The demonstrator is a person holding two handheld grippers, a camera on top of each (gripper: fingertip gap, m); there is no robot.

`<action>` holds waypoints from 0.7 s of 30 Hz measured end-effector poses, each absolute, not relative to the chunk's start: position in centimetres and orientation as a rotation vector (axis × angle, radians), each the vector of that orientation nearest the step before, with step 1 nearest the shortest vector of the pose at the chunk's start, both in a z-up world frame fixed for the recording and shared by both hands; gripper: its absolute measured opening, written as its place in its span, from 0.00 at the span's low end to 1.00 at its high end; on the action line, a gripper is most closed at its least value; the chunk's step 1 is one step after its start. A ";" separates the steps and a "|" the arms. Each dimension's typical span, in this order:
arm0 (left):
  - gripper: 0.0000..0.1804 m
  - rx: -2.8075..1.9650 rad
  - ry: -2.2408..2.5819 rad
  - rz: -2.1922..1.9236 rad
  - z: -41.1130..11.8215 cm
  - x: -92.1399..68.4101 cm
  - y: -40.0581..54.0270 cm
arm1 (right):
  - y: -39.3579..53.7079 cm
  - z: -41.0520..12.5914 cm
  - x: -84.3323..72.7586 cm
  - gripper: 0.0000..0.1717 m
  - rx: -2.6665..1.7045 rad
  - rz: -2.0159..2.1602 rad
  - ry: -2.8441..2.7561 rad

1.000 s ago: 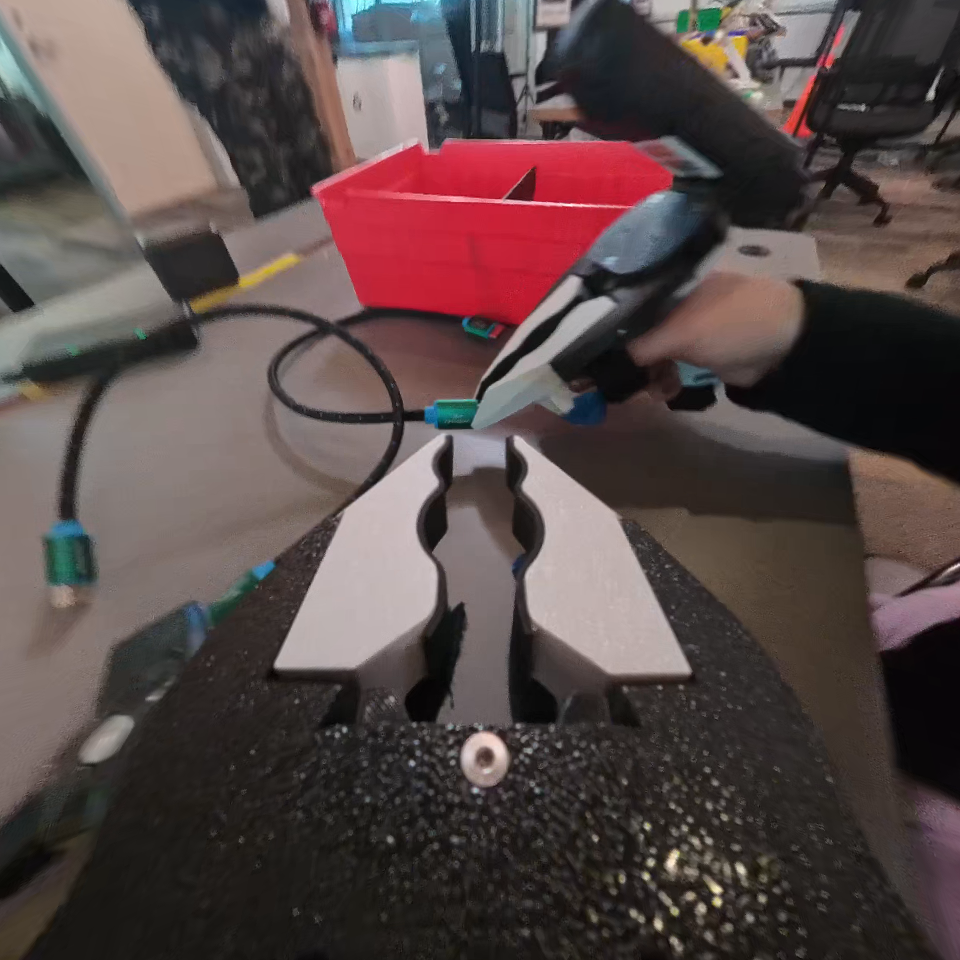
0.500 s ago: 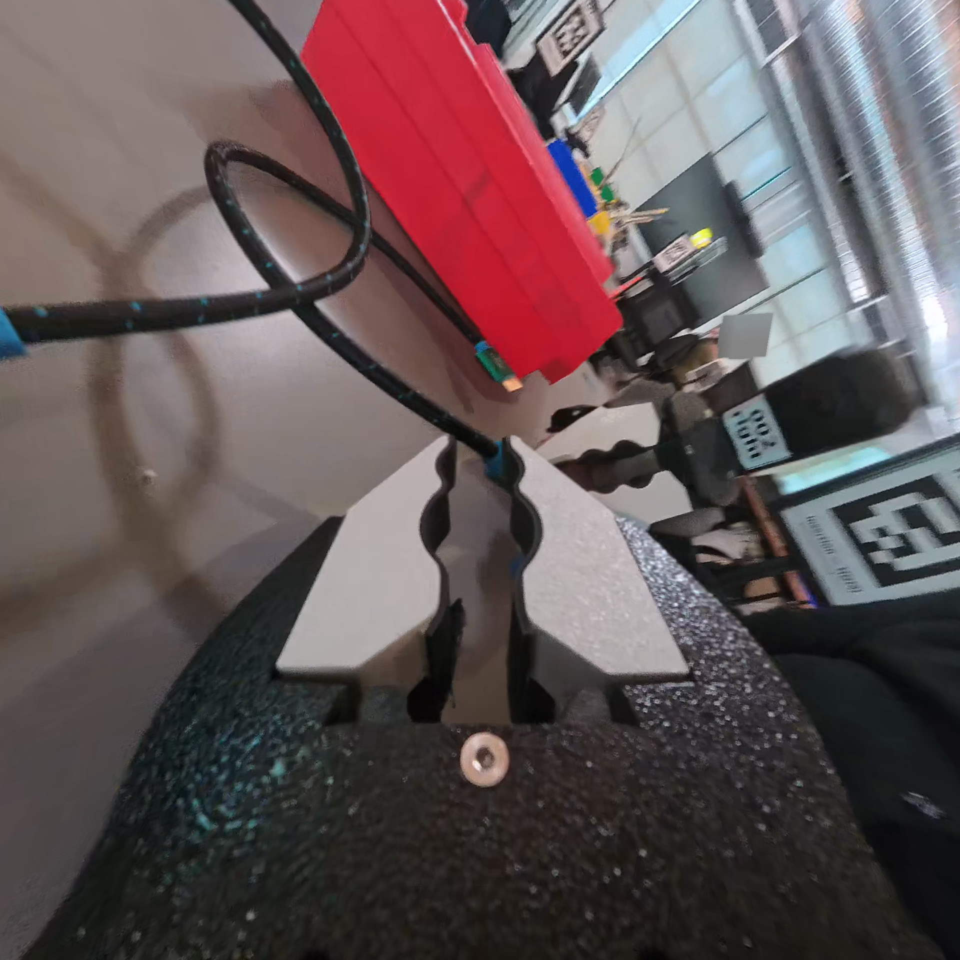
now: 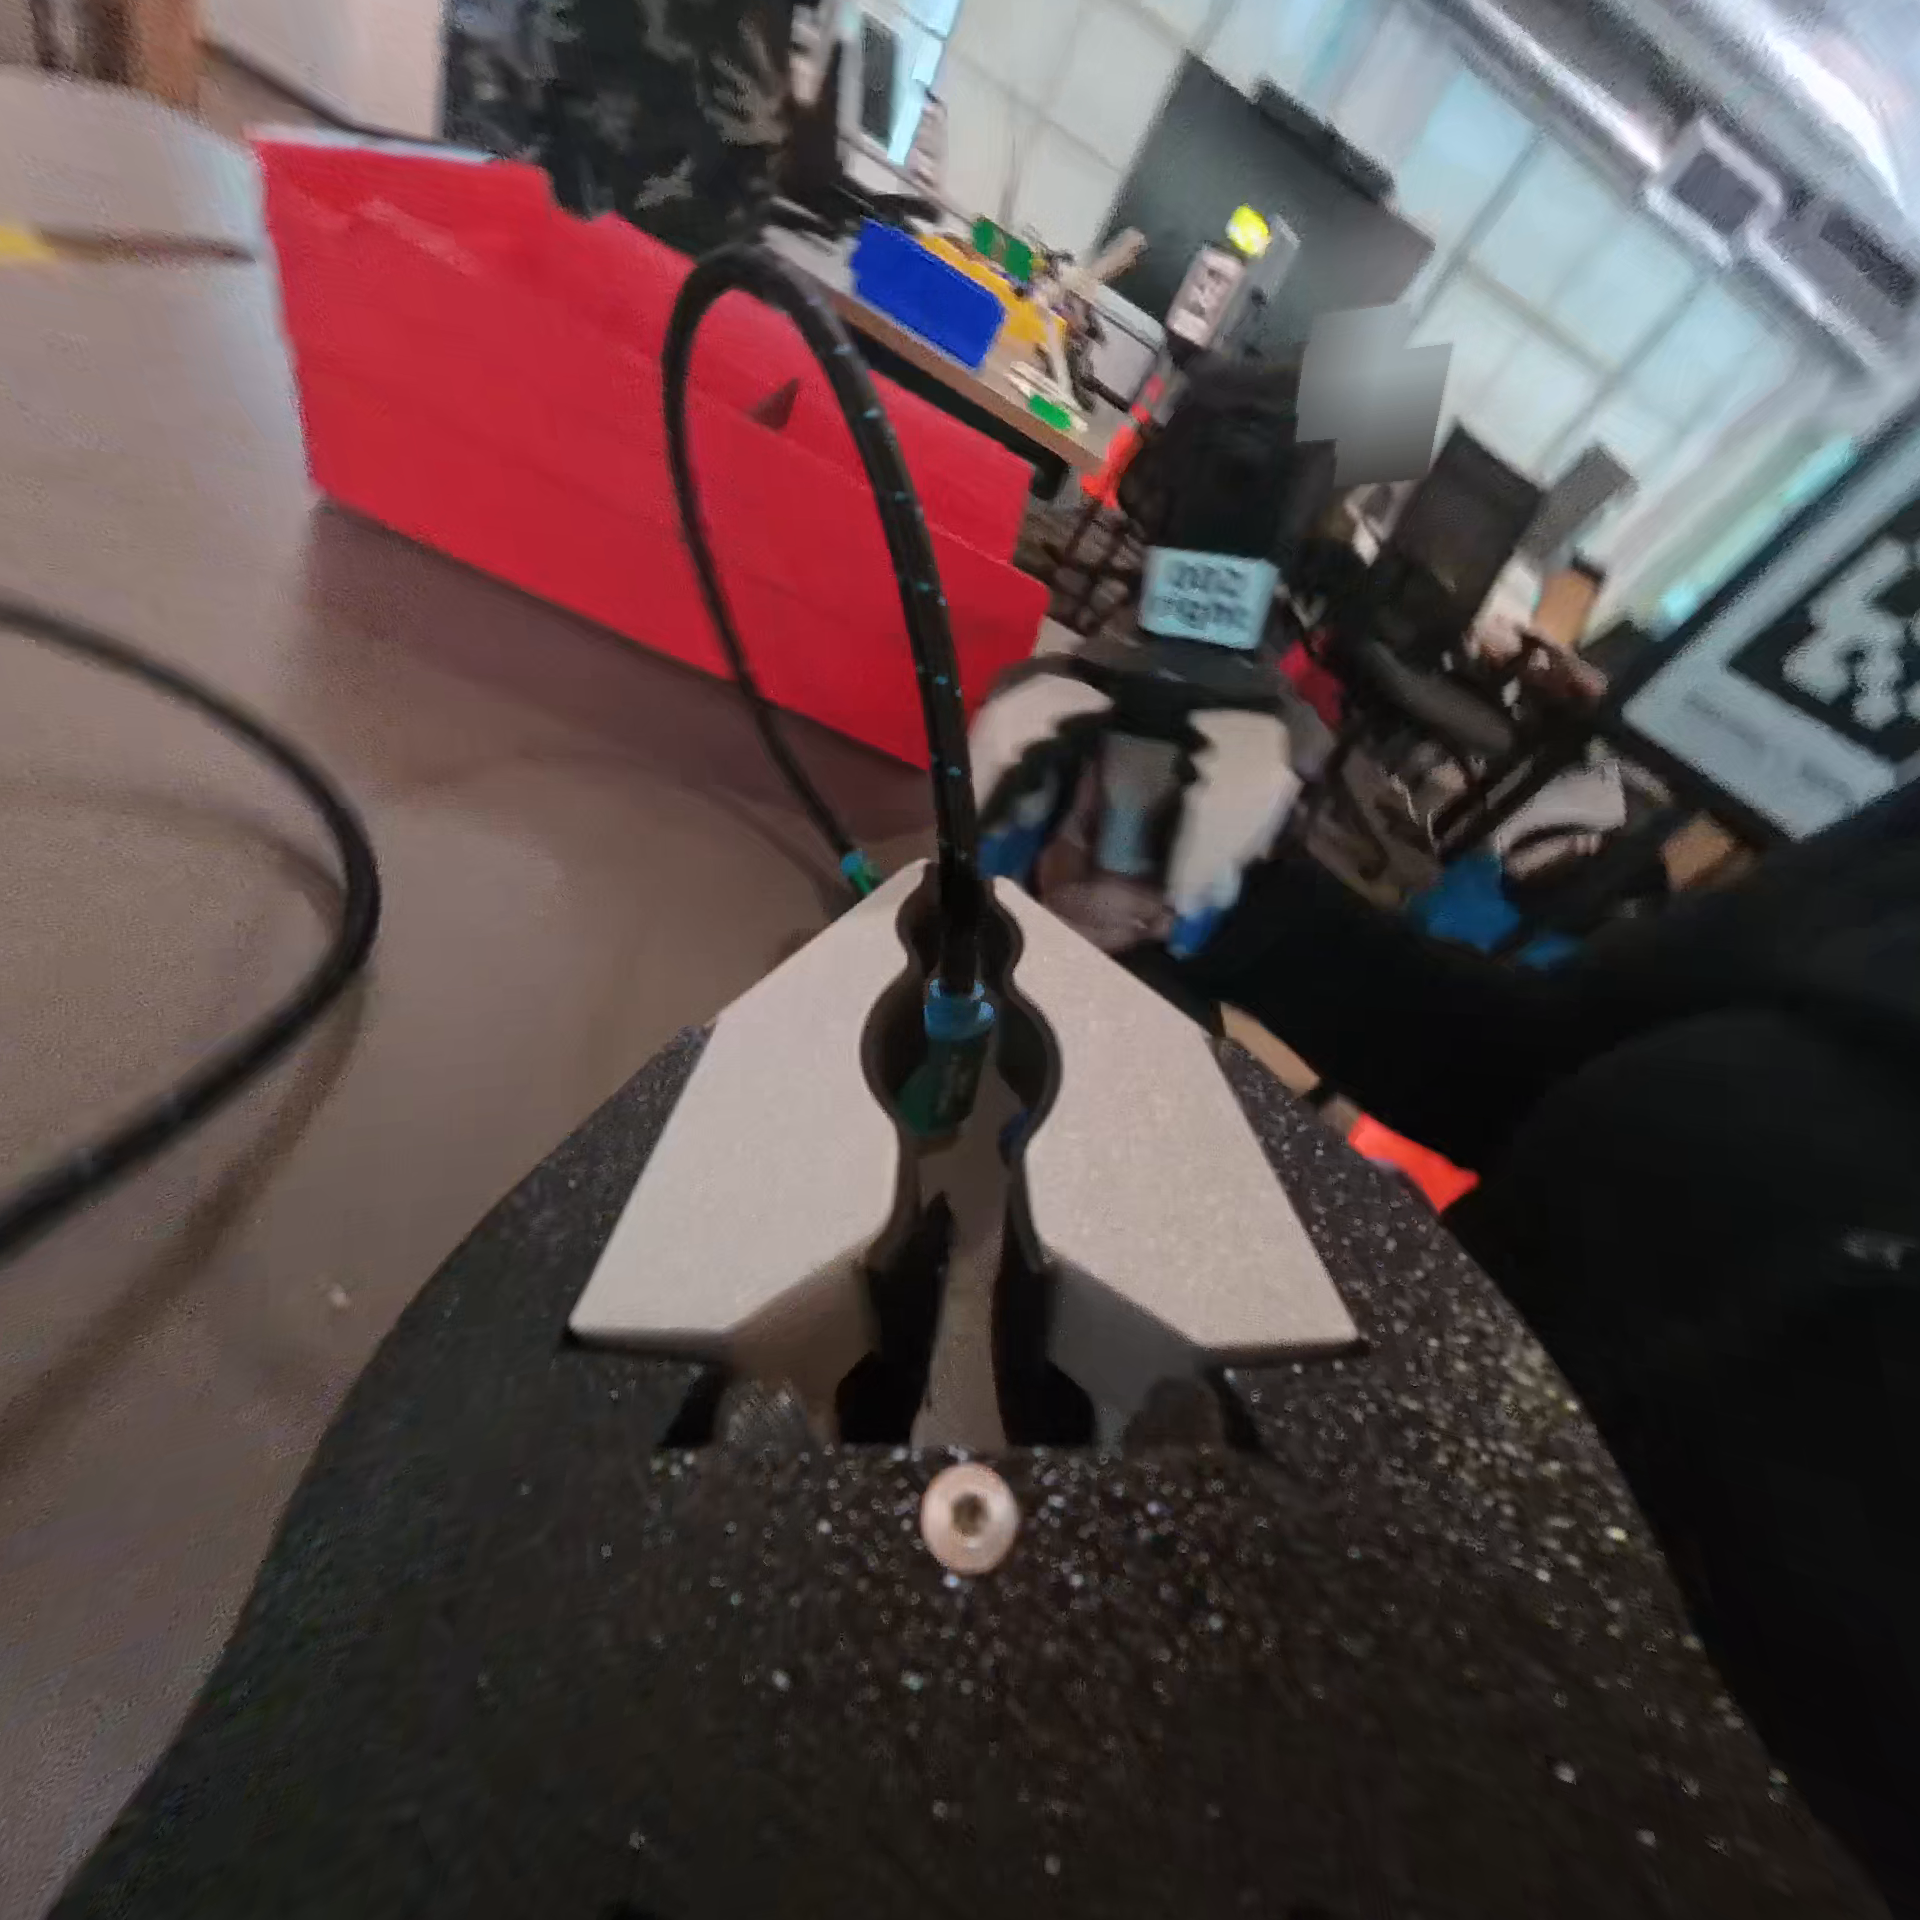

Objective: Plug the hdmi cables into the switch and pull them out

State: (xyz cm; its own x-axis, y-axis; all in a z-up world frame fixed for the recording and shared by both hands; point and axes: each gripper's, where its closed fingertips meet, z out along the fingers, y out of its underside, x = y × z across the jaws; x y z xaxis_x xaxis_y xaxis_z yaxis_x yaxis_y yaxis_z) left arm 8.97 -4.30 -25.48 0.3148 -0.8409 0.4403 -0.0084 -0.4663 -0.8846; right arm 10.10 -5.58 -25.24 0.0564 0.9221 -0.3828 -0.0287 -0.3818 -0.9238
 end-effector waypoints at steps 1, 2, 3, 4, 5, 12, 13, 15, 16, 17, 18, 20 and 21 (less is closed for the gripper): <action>0.02 -1.709 0.842 -1.254 -24.9 9.2 -4.8 | -4.8 -25.0 10.2 0.24 -1.516 1.462 -0.909; 0.02 -1.683 0.908 -1.267 -24.5 9.4 -5.4 | -4.3 -24.9 10.1 0.24 -1.510 1.452 -0.910; 0.02 -1.659 0.968 -1.265 -24.2 9.5 -5.8 | -4.1 -24.3 9.9 0.22 -1.490 1.464 -0.904; 0.02 -1.636 1.024 -1.267 -24.1 9.7 -6.2 | -4.3 -23.5 9.6 0.20 -1.466 1.517 -0.897; 0.02 -1.616 1.069 -1.288 -24.0 9.9 -6.7 | -4.7 -22.8 9.2 0.19 -1.439 1.594 -0.901; 0.03 -1.555 1.013 -1.458 -23.2 9.6 -6.8 | -5.7 -21.0 7.7 0.03 -1.274 1.668 -0.957; 0.03 -1.542 0.963 -1.436 -22.9 9.3 -6.3 | -5.4 -20.9 7.6 0.02 -1.279 1.642 -0.938; 0.19 -1.542 0.912 -1.340 -22.9 8.5 -5.6 | -4.4 -20.6 7.4 0.02 -1.294 1.574 -0.884; 0.30 -1.562 0.907 -1.227 -23.3 8.2 -5.1 | -3.8 -20.4 7.4 0.03 -1.303 1.546 -0.849; 0.35 -1.565 0.921 -1.065 -23.7 7.9 -4.6 | -3.3 -20.1 7.4 0.02 -1.309 1.531 -0.814; 0.36 -1.547 0.937 -0.864 -24.0 7.4 -4.0 | -2.9 -19.8 7.4 0.02 -1.313 1.522 -0.781; 0.36 -1.455 0.935 -0.467 -23.5 6.1 -3.1 | -2.3 -19.3 7.3 0.02 -1.321 1.516 -0.728; 0.30 -1.409 0.929 -0.317 -23.0 5.6 -2.9 | -2.1 -19.0 7.2 0.02 -1.321 1.520 -0.708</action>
State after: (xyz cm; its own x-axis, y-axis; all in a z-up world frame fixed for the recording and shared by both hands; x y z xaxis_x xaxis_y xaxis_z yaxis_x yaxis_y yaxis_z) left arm 5.57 -2.94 -23.02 0.6258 -0.6912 -0.3614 -0.3255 0.1896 -0.9263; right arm 7.20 -2.10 -19.04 0.0531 0.9167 -0.3961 -0.2867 -0.3660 -0.8854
